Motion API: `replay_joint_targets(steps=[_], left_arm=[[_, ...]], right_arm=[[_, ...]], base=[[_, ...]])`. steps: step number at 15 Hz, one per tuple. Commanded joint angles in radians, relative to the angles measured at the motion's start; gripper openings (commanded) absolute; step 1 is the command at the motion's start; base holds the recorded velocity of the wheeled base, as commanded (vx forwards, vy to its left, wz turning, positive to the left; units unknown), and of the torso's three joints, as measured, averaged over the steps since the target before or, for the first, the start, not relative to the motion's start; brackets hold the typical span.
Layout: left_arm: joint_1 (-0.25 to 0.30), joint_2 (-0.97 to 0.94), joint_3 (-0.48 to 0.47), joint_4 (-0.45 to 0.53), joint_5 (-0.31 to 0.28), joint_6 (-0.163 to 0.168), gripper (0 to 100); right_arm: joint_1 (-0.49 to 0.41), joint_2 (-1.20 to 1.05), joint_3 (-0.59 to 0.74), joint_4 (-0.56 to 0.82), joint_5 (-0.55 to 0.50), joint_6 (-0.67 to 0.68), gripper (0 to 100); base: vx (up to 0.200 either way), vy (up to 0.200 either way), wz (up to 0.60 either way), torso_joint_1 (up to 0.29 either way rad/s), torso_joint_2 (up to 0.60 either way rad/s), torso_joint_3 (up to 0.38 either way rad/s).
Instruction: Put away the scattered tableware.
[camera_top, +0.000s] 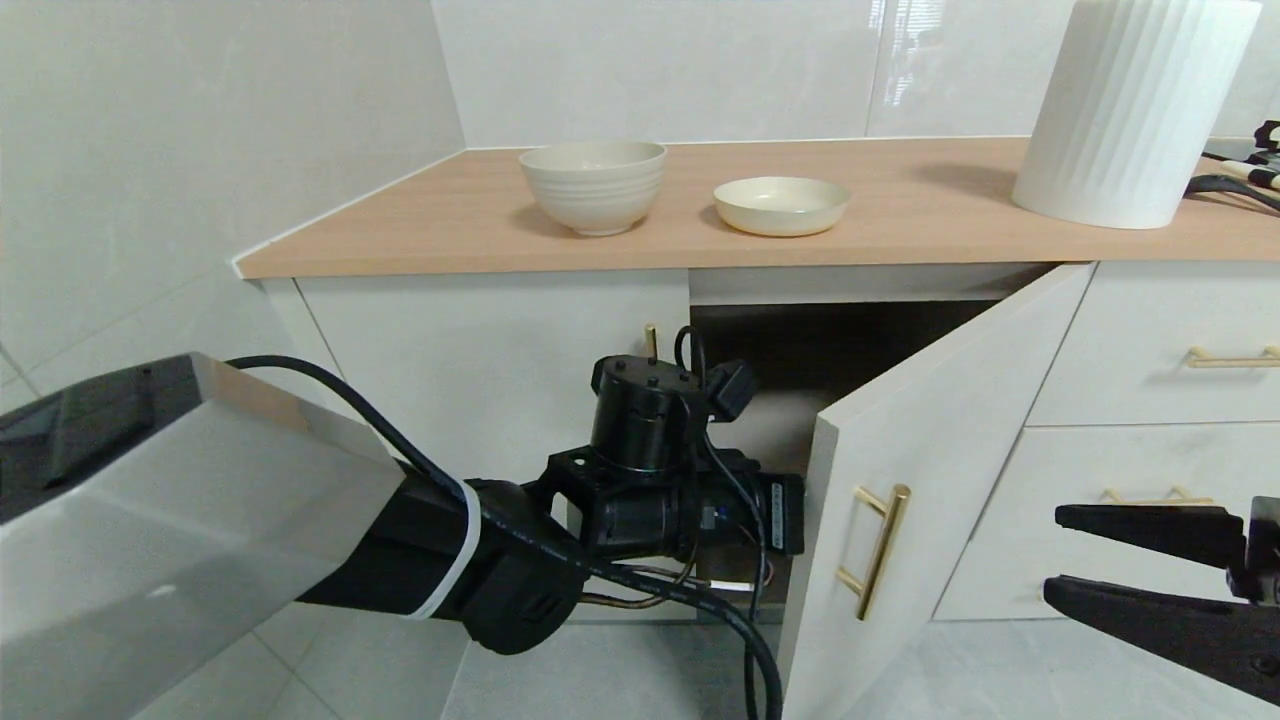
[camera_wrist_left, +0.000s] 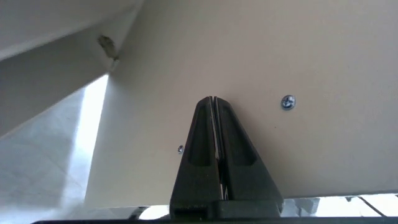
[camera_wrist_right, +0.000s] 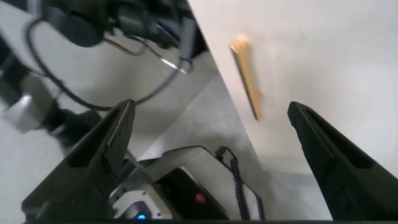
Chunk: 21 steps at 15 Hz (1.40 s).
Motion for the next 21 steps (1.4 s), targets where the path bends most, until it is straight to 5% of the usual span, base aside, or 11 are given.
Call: replay_joint_targets(steps=[1, 6, 10, 18, 21], left_arm=[[-0.038, -0.005, -0.021, 0.014, 0.005, 0.0, 0], [-0.122, 0.015, -0.078, 0.071, 0.033, 0.0, 0], [-0.145, 0.013, -0.078, 0.07, 0.033, -0.029, 0], [-0.165, 0.076, -0.154, 0.074, 0.033, -0.034, 0], [-0.233, 0.101, -0.214, 0.094, 0.033, -0.034, 0]], right_arm=[[0.001, -0.043, -0.001, 0.01, 0.033, 0.0, 100], [-0.001, -0.087, -0.012, 0.045, 0.129, 0.001, 100], [-0.001, -0.093, -0.012, 0.045, 0.131, 0.001, 100], [-0.001, -0.132, -0.024, 0.039, 0.151, 0.005, 100], [-0.004, -0.195, -0.058, 0.039, 0.244, 0.087, 100]], base=[[0.0, 0.0, 0.0, 0.0, 0.0, 0.0], [0.0, 0.0, 0.0, 0.0, 0.0, 0.0], [0.0, 0.0, 0.0, 0.0, 0.0, 0.0], [-0.075, 0.0, 0.0, 0.001, 0.0, 0.001], [0.0, 0.0, 0.0, 0.0, 0.0, 0.0]])
